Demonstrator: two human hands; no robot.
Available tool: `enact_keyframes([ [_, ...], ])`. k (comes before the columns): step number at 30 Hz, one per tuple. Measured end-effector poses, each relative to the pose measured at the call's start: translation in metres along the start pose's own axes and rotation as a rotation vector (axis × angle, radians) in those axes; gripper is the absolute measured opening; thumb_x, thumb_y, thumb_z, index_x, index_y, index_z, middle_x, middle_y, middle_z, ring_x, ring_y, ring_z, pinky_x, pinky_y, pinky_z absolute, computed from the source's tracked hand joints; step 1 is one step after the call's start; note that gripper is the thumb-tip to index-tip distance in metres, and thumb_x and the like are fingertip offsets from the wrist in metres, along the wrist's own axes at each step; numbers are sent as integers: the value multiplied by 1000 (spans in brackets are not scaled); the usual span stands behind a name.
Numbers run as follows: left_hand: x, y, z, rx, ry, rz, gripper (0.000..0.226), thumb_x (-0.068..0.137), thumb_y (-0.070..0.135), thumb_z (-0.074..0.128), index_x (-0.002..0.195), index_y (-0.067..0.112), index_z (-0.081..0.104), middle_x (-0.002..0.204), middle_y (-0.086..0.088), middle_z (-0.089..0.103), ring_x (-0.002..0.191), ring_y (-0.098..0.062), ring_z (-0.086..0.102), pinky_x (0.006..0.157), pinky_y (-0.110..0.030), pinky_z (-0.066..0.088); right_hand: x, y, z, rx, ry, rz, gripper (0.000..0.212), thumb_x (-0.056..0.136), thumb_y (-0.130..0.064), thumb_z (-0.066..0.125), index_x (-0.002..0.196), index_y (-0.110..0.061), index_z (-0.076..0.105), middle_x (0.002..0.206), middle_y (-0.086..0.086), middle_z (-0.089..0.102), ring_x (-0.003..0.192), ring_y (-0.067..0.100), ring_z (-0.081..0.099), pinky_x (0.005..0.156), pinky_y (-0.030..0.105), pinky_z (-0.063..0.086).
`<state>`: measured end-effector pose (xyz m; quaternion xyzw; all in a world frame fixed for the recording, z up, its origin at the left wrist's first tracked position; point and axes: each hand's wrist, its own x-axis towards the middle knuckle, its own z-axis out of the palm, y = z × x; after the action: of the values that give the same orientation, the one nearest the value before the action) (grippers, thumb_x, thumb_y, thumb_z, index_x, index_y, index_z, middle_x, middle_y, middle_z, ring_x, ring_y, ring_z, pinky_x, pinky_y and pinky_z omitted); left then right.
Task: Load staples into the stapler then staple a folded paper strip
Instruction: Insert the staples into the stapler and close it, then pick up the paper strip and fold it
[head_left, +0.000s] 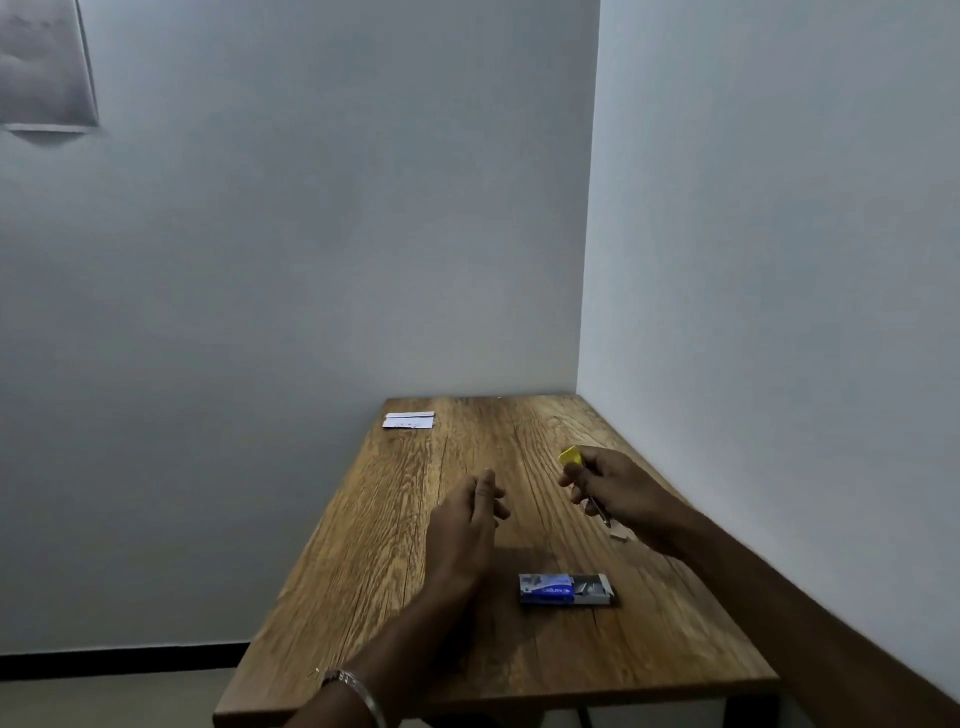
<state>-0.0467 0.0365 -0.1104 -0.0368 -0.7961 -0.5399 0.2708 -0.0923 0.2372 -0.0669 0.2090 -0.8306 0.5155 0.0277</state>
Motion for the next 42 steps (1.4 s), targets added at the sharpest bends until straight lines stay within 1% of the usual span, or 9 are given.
enact_keyframes([
  [2,0,-1,-1,-16,24,-15,41,102,45,34,91,21,65,78,4,70,73,-10,65,70,-32,52,-3,3,-2,-135,-80,-14,19,100,-27,56,114,-18,62,109,5,66,89,12,66,65,20,52],
  [8,0,-4,-2,-28,47,-46,42,102,46,35,86,22,66,74,3,69,73,-14,66,76,-45,56,-14,12,16,-476,-1,-85,46,79,-23,82,122,-17,68,112,-4,71,85,-5,59,72,8,44],
  [12,0,-4,-2,-31,59,-49,43,101,47,36,84,22,67,71,3,69,70,-12,66,75,-46,56,-21,21,25,-464,55,-38,44,72,-25,87,113,-24,72,87,-23,63,80,-10,59,62,6,44],
  [17,0,-5,-2,-13,44,-45,41,102,44,37,83,23,67,70,2,68,68,-10,65,73,-43,57,-21,26,27,-463,34,-8,43,75,-23,84,116,-22,71,105,-11,71,84,-9,57,69,9,43],
  [24,1,-7,-1,30,31,-25,35,103,40,41,83,25,65,71,4,68,69,-9,66,72,-40,57,-23,29,26,-483,9,-5,47,80,-27,80,125,-24,67,114,-12,68,88,-9,56,69,8,42],
  [28,0,-8,-1,89,18,-11,26,102,36,45,81,34,60,73,8,68,70,-3,64,68,-29,54,-21,22,26,-460,56,-27,43,90,-33,70,131,-23,62,128,-8,66,106,-3,56,73,5,36],
  [32,8,-14,-12,258,-51,42,13,98,36,53,88,35,61,83,13,67,75,1,62,66,-18,49,-8,7,34,-504,33,-89,38,94,-33,64,130,-21,64,130,-5,65,113,3,55,80,10,38],
  [36,37,-20,-41,493,-179,75,22,97,39,55,111,24,65,105,8,68,92,-5,61,83,-30,55,16,-8,48,-542,-43,-143,43,96,-34,62,136,-21,58,137,-1,61,123,10,54,94,21,41],
  [42,82,-33,-81,865,-298,177,38,98,44,52,130,25,56,130,3,60,113,-15,59,91,-31,49,70,-18,76,-682,-144,-179,57,96,-40,60,147,-22,43,152,0,46,139,18,42,112,35,37],
])
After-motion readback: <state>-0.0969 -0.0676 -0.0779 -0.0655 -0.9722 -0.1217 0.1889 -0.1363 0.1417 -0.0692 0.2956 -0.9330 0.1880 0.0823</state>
